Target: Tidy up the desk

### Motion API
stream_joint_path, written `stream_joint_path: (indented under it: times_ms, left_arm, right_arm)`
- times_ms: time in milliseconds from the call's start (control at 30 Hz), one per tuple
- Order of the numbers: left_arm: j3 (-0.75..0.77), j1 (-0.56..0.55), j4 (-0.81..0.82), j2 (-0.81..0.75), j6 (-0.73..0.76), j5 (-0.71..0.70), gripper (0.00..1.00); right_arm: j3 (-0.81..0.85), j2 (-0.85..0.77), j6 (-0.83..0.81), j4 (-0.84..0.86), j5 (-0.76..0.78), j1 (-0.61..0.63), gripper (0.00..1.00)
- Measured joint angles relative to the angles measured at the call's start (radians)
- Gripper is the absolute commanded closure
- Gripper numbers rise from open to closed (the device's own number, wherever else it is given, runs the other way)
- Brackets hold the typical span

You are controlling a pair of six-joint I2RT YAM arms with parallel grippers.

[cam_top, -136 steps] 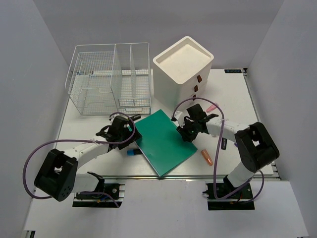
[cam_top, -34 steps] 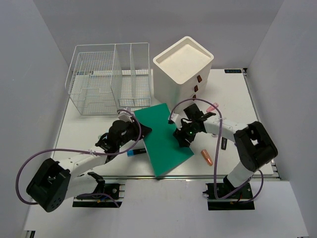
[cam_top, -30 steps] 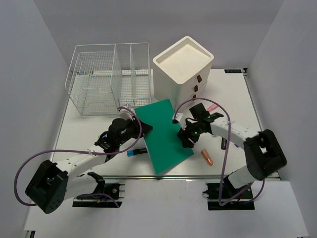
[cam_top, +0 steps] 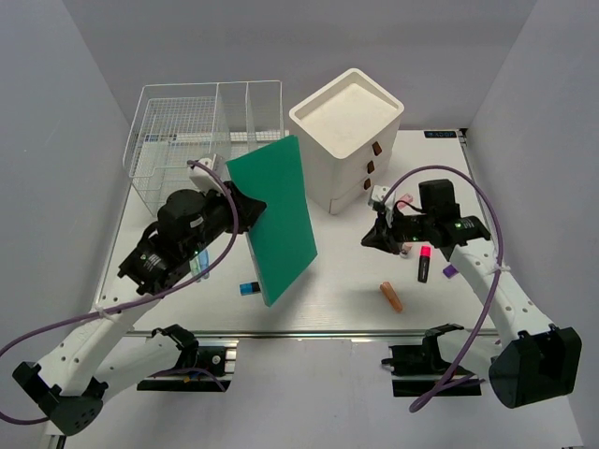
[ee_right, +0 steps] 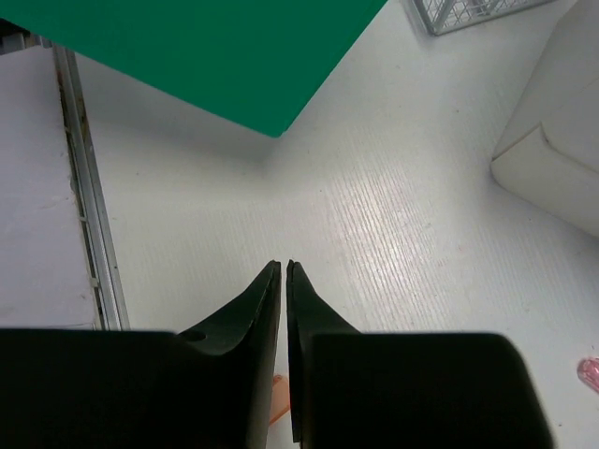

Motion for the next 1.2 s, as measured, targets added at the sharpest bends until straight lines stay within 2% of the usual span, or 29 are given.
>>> stream_joint_path:
  times_ms: [200, 500, 667, 1200]
  left_arm:
    - [0.116, 0.000, -0.021, 0.030, 0.087, -0.044, 1.00]
    - [0.295, -0.001, -0.009, 0.093, 0.257, -0.214, 1.00]
    - [0.304, 0.003, 0.066, 0.172, 0.379, -0.286, 1.00]
    - [0.325, 0.028, 0.411, 0.450, 0.675, -0.371, 1.00]
  right_arm:
    - [0.000, -0.006, 0.013, 0.001, -0.026, -0.027, 0.86]
    - [-0.002, -0.014, 0.026, 0.016, -0.047, -0.055, 0.86]
    - [-0.005, -0.015, 0.035, 0.023, -0.047, -0.065, 0.87]
    - [-0.037, -0.033, 0.047, 0.045, -0.051, -0.092, 0.88]
